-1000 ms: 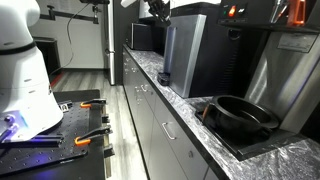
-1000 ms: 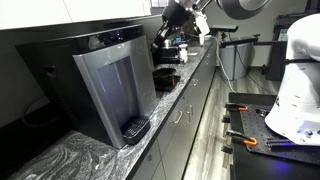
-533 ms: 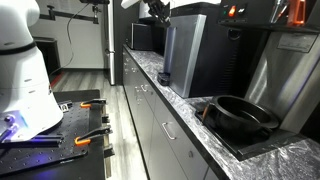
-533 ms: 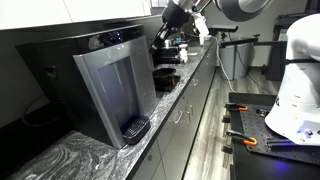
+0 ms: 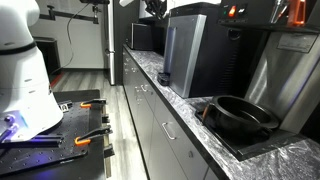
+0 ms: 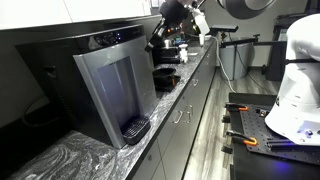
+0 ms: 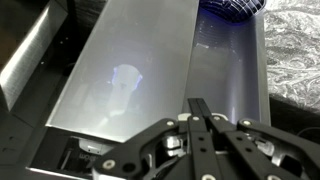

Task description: Open the tap dispenser

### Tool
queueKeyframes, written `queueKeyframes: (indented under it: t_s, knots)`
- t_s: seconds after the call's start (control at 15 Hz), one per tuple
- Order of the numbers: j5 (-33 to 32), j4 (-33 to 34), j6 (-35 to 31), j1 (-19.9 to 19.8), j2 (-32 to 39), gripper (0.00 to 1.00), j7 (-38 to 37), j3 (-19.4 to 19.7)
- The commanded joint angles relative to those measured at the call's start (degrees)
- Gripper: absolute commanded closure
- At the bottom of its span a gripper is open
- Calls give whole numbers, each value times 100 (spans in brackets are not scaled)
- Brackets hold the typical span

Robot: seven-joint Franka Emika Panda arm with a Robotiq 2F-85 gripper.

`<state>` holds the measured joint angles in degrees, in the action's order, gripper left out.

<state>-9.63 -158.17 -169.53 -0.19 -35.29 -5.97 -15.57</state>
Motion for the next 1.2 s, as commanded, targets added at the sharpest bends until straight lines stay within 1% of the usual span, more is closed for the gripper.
queueKeyframes:
  t_s: [0.0, 0.07, 0.13, 0.4, 0.8, 1.13]
  knots:
    - [11, 142, 50, 11, -133, 100, -107, -241]
    - [5, 185, 27, 2, -131, 100, -119, -301]
    - [-41, 252, 51, -126, -124, 100, -199, -454]
    - [-72, 445, -92, -233, 10, 100, -287, -677]
    - [-101, 673, -304, -419, 116, 100, -282, -836]
    - [-75, 819, -445, -406, 303, 100, -235, -882]
